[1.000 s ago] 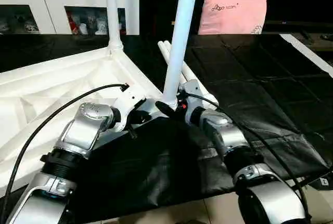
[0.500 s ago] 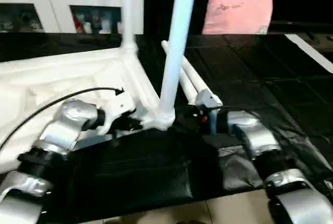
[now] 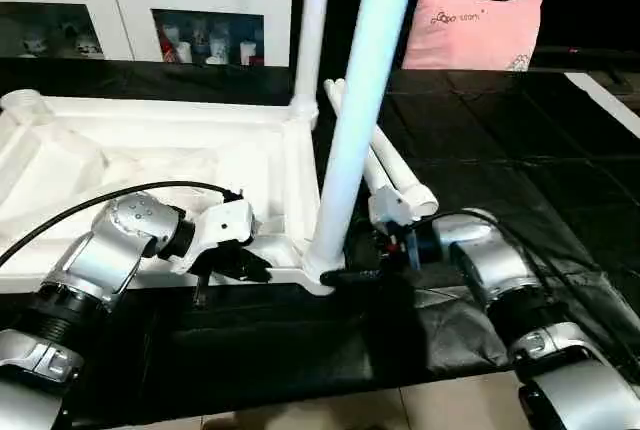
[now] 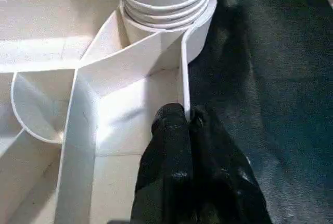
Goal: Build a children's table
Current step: Rotate leg to tighten
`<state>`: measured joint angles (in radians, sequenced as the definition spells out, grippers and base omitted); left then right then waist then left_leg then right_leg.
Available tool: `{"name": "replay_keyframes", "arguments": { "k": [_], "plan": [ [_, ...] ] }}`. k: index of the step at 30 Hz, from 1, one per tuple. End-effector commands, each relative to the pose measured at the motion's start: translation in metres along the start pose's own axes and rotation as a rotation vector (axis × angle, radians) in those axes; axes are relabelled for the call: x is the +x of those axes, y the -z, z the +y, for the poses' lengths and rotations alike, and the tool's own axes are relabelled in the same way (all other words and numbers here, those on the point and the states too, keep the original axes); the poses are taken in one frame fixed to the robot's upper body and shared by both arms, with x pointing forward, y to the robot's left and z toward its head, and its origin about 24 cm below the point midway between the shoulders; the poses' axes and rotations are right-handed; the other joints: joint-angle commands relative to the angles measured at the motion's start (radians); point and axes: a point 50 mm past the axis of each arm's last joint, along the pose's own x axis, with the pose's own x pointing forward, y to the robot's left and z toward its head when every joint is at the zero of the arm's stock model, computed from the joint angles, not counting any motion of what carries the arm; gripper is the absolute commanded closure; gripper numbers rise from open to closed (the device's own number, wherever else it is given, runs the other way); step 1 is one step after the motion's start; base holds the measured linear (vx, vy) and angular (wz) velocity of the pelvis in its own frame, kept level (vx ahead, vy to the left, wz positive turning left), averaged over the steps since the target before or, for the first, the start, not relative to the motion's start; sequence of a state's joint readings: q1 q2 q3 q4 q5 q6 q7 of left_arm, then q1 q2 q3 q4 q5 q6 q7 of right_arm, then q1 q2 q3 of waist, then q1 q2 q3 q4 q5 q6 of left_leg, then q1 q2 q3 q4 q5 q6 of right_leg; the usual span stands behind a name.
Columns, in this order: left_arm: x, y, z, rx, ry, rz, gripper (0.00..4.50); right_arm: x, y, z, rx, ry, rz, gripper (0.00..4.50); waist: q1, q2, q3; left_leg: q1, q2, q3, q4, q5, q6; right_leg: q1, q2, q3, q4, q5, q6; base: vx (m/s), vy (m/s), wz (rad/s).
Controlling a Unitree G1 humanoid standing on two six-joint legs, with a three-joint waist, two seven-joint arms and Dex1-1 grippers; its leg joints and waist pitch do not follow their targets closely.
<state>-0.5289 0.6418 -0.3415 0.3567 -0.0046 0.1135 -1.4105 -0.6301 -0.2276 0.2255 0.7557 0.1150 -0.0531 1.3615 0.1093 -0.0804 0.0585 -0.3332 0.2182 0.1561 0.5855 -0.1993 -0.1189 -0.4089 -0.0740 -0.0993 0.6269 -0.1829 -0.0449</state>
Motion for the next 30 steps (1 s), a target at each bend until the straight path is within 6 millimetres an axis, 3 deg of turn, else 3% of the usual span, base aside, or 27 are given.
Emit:
{"name": "replay_keyframes", "arguments": {
  "k": [1, 13, 22, 25, 29, 30],
  "plan": [
    [0.006, -0.011, -0.003, 0.074, 0.064, -0.004, 4.50, -0.002, -0.005, -0.002, -0.024, -0.015, 0.003, 0.92, -0.005, 0.026, -0.065, -0.006, 0.020, 0.009, -0.071, -0.162, 0.012, 0.061, -0.070, 0.063, -0.071, -0.206, -0.191, 0.000, 0.000, 0.00],
    [0.007, -0.008, -0.004, 0.065, 0.065, 0.007, 4.50, 0.000, 0.000, 0.003, -0.004, -0.059, 0.002, 1.95, -0.002, 0.029, -0.066, -0.006, 0.020, 0.009, -0.071, -0.158, 0.009, 0.062, -0.068, 0.062, -0.068, -0.188, -0.190, 0.000, 0.000, 0.00],
    [0.015, -0.008, -0.001, -0.073, -0.027, -0.077, 4.50, 0.008, 0.014, 0.011, 0.082, -0.013, -0.017, 2.10, 0.001, 0.028, -0.064, -0.005, 0.020, 0.009, -0.071, -0.170, 0.005, 0.062, -0.070, 0.063, -0.073, -0.215, -0.187, 0.000, 0.000, 0.00],
    [0.020, -0.012, 0.001, -0.137, -0.092, -0.120, 4.50, 0.015, 0.019, 0.007, 0.144, 0.083, -0.007, 2.12, -0.005, 0.028, -0.058, -0.001, 0.020, 0.007, -0.076, -0.216, -0.005, 0.058, -0.070, 0.062, -0.081, -0.303, -0.166, 0.000, 0.000, 0.00],
    [0.030, -0.023, 0.011, -0.271, -0.246, -0.188, 4.50, 0.035, 0.022, -0.003, 0.242, 0.299, -0.018, 2.12, -0.020, 0.025, -0.050, 0.006, 0.013, 0.002, -0.076, -0.278, -0.024, 0.050, -0.073, 0.057, -0.104, -0.497, -0.106, 0.000, 0.000, 0.00],
    [0.032, -0.026, 0.014, -0.305, -0.281, -0.204, 4.50, 0.040, 0.022, -0.005, 0.264, 0.348, -0.018, 2.12, -0.028, 0.022, -0.051, -0.001, 0.009, -0.003, -0.076, -0.277, -0.028, 0.057, -0.075, 0.051, -0.109, -0.552, -0.076, 0.000, 0.000, 0.00]
  ]
}}
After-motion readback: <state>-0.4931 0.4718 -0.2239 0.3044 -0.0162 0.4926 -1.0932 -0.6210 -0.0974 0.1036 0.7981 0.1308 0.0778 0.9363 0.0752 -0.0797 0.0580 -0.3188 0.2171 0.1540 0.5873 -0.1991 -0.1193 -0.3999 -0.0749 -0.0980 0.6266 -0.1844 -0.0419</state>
